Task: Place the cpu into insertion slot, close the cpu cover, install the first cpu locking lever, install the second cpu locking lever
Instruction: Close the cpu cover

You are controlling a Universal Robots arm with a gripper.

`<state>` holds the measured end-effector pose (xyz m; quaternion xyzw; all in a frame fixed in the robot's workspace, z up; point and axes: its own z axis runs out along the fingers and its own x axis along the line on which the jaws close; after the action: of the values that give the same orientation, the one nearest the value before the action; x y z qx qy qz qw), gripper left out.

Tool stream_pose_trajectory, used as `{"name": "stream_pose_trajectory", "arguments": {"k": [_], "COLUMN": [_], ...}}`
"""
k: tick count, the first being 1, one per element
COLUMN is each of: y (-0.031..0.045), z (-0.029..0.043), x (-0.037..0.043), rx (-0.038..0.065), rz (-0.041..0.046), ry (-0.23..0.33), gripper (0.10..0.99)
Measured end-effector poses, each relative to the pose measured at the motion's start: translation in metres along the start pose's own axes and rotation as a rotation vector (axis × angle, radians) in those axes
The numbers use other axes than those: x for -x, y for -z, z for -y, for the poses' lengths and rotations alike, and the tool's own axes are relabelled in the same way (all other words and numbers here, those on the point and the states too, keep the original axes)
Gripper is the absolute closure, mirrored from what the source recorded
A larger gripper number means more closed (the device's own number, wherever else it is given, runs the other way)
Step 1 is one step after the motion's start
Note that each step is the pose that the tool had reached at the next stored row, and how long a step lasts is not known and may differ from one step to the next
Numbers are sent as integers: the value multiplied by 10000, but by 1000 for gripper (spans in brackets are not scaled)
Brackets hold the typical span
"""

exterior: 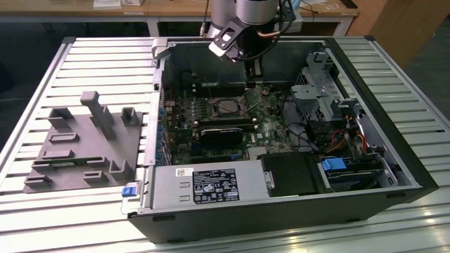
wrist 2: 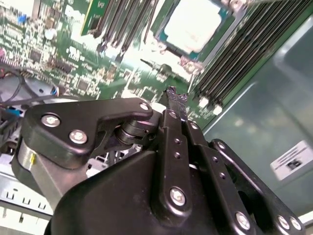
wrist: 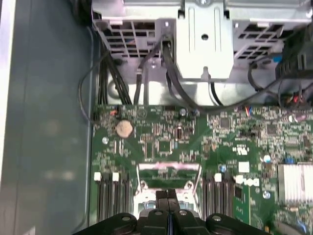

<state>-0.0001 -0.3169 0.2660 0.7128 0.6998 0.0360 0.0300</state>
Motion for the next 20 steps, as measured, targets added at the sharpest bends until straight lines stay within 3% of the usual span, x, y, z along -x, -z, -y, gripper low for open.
{"name": "stream_pose_trajectory", "arguments": {"k": [14,20], "y": [-36,-56], "z": [-380,-454], "x": [-29,-32], "rx": [0,-4], "rz": [-1,0], "ry": [0,0], "gripper": [984,984]}}
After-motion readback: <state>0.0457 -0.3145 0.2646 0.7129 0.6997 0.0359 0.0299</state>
